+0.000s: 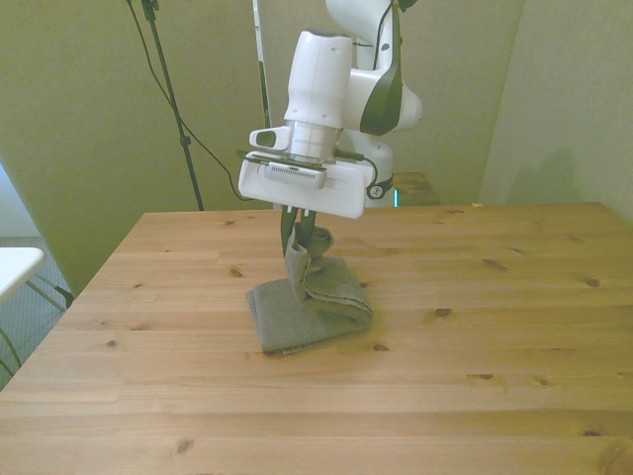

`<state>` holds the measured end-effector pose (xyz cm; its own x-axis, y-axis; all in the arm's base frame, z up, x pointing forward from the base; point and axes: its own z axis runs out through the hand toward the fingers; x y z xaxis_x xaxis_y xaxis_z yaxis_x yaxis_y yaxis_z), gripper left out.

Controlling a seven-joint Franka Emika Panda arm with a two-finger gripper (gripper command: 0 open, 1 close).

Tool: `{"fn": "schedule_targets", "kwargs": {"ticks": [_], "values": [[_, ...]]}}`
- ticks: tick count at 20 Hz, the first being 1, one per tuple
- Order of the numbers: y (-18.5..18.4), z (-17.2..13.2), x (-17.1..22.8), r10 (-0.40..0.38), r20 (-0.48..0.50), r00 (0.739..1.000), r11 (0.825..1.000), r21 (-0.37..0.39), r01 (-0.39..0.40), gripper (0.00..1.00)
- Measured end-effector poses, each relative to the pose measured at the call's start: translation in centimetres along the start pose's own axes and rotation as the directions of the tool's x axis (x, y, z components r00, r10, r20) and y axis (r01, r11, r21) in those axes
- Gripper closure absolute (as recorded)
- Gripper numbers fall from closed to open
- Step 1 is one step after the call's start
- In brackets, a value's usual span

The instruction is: Fold the towel

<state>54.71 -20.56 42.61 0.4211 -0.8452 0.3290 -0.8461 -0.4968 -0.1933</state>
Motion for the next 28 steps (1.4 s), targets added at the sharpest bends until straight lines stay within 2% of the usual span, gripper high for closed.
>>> {"fn": "schedule_targets", "kwargs": {"ticks": [5,23,28], "values": [[1.5,1.4,2.6,0.037,0.067,0.997,0.997,0.059,-0.041,0.00],[1.9,1.3,3.5,0.041,0.065,0.997,0.997,0.061,-0.044,0.00],[1.8,-0.7,3.8,0.028,0.059,0.998,0.996,0.084,-0.033,0.00]]}}
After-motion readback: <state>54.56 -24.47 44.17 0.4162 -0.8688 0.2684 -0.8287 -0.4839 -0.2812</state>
